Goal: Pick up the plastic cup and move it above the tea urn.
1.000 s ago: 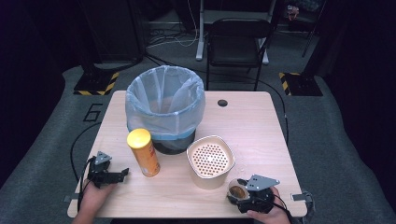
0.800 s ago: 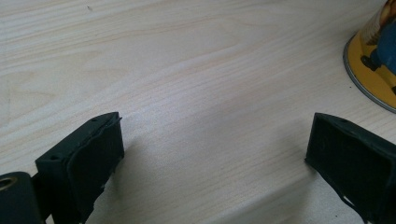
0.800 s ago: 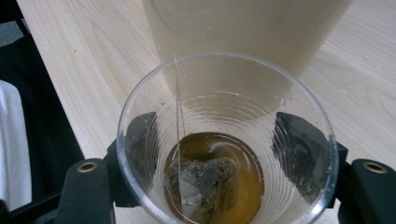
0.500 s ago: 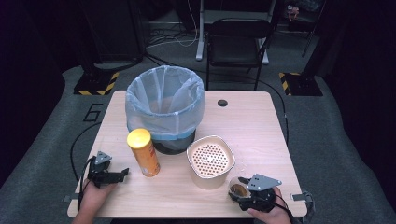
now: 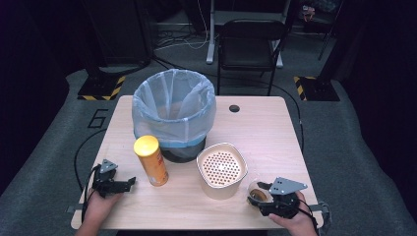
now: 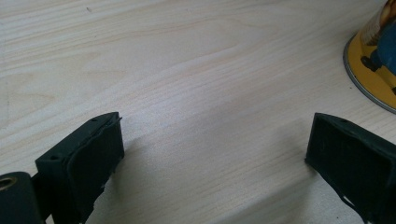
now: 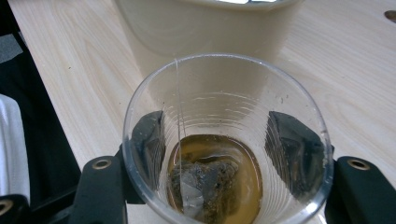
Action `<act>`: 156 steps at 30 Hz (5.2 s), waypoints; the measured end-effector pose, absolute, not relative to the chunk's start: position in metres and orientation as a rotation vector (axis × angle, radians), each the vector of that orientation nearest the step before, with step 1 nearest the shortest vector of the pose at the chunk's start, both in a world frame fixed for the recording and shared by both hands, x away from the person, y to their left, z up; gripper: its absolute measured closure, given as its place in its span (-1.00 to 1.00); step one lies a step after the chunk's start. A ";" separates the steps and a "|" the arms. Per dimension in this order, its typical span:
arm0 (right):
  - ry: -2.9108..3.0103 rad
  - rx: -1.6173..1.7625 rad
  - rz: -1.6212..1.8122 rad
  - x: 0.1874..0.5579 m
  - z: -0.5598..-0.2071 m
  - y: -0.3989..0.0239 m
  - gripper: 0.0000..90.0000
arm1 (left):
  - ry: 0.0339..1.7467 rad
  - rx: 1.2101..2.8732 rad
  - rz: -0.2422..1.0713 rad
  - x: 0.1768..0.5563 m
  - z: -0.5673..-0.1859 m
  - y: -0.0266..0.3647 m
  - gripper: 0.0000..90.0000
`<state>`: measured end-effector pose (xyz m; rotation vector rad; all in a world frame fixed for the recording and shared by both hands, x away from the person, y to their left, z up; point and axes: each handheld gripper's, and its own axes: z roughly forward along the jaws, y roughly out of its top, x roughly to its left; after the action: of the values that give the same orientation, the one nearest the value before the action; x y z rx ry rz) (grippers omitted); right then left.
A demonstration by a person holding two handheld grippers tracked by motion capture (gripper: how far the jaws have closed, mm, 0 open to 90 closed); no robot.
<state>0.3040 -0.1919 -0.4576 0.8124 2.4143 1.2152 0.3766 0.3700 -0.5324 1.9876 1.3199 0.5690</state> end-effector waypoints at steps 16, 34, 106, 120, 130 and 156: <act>2.329 0.841 1.217 0.346 -0.429 -0.216 -0.13 | 1.320 1.987 0.569 0.377 -0.532 0.370 -0.91; 2.306 0.873 1.162 0.409 -0.402 -0.218 -0.11 | 1.322 1.988 0.566 0.377 -0.532 0.370 -0.91; 2.218 0.357 1.157 0.431 -0.349 -0.145 -0.07 | 1.316 1.994 0.566 0.377 -0.532 0.370 -0.91; 2.151 0.018 0.838 0.405 -0.356 -0.118 -0.06 | 1.316 1.993 0.565 0.377 -0.532 0.370 -0.91; 1.915 -0.287 0.384 0.383 -0.383 -0.090 -0.02 | 1.317 1.993 0.566 0.377 -0.532 0.370 -0.91; 1.512 -0.825 -0.187 0.356 -0.419 -0.063 0.02 | 1.316 1.993 0.565 0.377 -0.532 0.370 -0.91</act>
<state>0.3562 -0.0630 -0.4186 -0.8252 1.5115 -0.1874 0.3768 0.3699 -0.5322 1.9931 1.3163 0.5654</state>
